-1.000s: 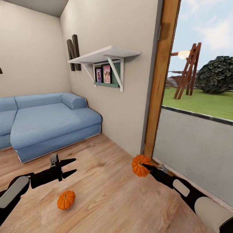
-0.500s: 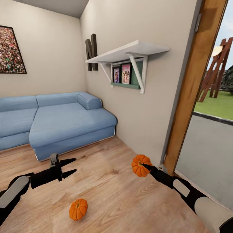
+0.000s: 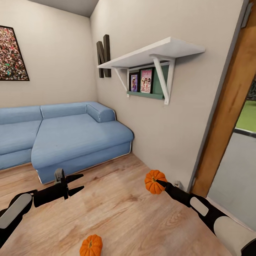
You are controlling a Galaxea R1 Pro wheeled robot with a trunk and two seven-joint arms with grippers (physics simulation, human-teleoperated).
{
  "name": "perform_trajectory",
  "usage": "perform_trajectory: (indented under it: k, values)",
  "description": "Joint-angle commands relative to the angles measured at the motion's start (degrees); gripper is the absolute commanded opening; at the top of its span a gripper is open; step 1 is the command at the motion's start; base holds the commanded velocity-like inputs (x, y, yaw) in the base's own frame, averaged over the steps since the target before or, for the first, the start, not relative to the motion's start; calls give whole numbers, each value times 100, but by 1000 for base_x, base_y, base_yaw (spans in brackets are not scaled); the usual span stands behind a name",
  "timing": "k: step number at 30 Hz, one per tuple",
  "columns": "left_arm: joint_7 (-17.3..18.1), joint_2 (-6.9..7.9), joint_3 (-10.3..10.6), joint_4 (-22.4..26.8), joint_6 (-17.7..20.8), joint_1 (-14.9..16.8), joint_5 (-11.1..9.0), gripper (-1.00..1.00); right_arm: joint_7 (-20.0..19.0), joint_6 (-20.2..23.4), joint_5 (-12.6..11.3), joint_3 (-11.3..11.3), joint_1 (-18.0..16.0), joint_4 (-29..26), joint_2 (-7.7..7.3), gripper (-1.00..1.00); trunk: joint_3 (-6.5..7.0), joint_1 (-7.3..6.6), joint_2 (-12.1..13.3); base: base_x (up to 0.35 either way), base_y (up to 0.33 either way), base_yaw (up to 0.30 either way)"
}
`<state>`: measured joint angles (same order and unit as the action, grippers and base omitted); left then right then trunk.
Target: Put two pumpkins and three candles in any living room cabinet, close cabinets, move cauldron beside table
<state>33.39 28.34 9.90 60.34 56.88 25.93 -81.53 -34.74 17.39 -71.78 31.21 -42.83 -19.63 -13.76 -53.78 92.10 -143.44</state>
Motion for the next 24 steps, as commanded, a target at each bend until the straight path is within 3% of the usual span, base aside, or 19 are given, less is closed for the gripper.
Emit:
perform_trajectory:
  k: [1,4,11,16,21,24]
  values:
    - [29,5,12,-5,5,6,14,100,3,37,-82,7,-6,-6,-4,-100,-6,1,-3,220,34,0]
    - [22,5,-57,-150,-3,6,31,100,3,36,-82,7,-6,-6,-4,-100,-6,1,-3,127,19,0]
    - [-17,10,-498,-1042,-60,8,181,100,3,32,-82,7,-6,-6,-4,-100,-6,1,-3,17,3,0]
    - [-65,21,-538,-1521,-479,18,484,100,1,21,-82,7,-6,-6,-4,-100,-6,1,-3,1,0,0]
    - [-96,12,-525,-2210,-716,31,570,100,-5,17,-82,7,-6,-6,-4,-100,-6,1,-3,0,0,0]
    - [-389,10,-521,-2608,-1143,40,700,100,-4,7,-82,7,-6,-6,-4,-100,-6,1,-3,0,0,0]
